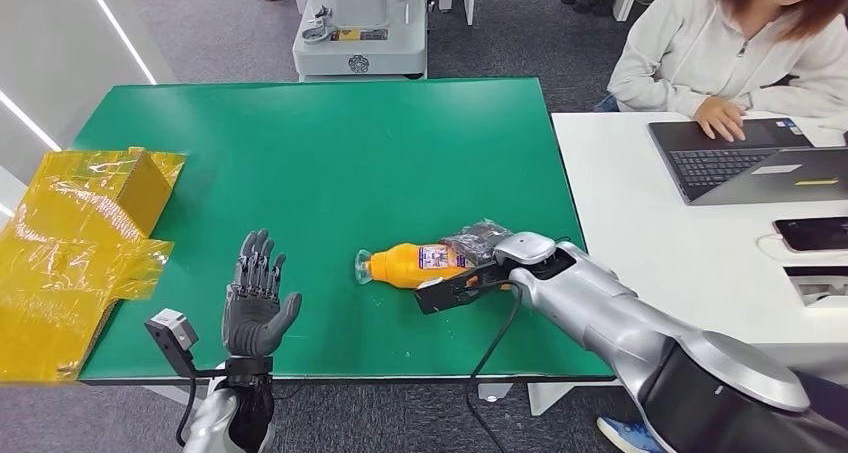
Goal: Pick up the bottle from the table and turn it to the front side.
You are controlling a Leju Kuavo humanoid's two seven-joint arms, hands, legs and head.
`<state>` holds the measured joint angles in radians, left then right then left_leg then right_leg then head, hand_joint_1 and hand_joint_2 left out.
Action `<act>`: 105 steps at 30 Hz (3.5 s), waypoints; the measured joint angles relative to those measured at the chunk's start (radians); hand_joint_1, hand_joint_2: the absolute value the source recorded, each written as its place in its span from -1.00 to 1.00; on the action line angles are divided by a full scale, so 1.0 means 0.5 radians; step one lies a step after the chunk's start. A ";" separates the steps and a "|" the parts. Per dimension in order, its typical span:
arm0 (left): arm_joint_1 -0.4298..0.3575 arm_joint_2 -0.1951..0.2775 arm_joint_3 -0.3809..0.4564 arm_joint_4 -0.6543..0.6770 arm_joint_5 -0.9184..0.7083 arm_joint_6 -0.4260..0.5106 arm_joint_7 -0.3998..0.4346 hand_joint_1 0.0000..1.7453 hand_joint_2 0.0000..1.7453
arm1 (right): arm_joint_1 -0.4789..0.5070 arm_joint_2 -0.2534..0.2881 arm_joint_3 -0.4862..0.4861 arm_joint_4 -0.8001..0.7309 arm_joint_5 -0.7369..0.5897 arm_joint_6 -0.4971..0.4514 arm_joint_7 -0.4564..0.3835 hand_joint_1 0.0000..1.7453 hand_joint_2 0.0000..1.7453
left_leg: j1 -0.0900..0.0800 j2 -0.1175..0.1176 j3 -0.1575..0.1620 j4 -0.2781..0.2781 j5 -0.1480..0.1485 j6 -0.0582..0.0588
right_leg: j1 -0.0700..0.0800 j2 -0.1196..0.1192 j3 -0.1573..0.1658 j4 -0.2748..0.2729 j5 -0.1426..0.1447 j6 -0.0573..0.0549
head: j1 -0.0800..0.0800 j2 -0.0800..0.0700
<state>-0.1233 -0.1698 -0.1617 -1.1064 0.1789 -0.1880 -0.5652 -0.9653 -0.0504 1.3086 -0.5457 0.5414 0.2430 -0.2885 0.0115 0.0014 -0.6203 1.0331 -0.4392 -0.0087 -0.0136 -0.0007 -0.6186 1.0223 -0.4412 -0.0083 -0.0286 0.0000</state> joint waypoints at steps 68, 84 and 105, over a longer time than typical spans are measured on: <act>-0.901 0.127 -0.221 0.354 0.137 -0.595 0.419 -1.00 1.00 | 1.045 0.183 -1.632 -1.498 0.051 -0.504 -0.407 1.00 1.00 | 0.000 -0.003 -0.003 0.000 -0.003 -0.003 | 0.000 -0.004 -0.002 0.001 -0.005 -0.002 | 0.000 0.000; -0.937 0.109 -0.306 0.280 0.198 -0.530 0.451 -1.00 1.00 | 0.919 0.194 -1.543 -1.436 -0.044 -0.498 -0.411 1.00 1.00 | 0.000 -0.003 -0.003 0.000 -0.004 -0.003 | 0.000 -0.004 -0.002 0.001 -0.005 -0.002 | 0.000 0.000; -0.966 0.078 -0.365 0.251 0.311 -0.537 0.473 -1.00 1.00 | 0.772 0.262 -1.521 -1.351 -0.150 -0.457 -0.326 1.00 1.00 | 0.000 -0.003 -0.003 0.000 -0.004 -0.003 | 0.000 -0.004 -0.002 0.001 -0.005 -0.002 | 0.000 0.000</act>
<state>-0.6065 -0.1306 -0.3444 -0.9807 0.3345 -0.4566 -0.3285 -0.5792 0.0808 0.5482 -1.2214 0.4664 0.0148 -0.4516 0.0116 -0.0001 -0.6217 1.0332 -0.4413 -0.0099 -0.0135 -0.0026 -0.6194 1.0228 -0.4436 -0.0094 -0.0286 0.0000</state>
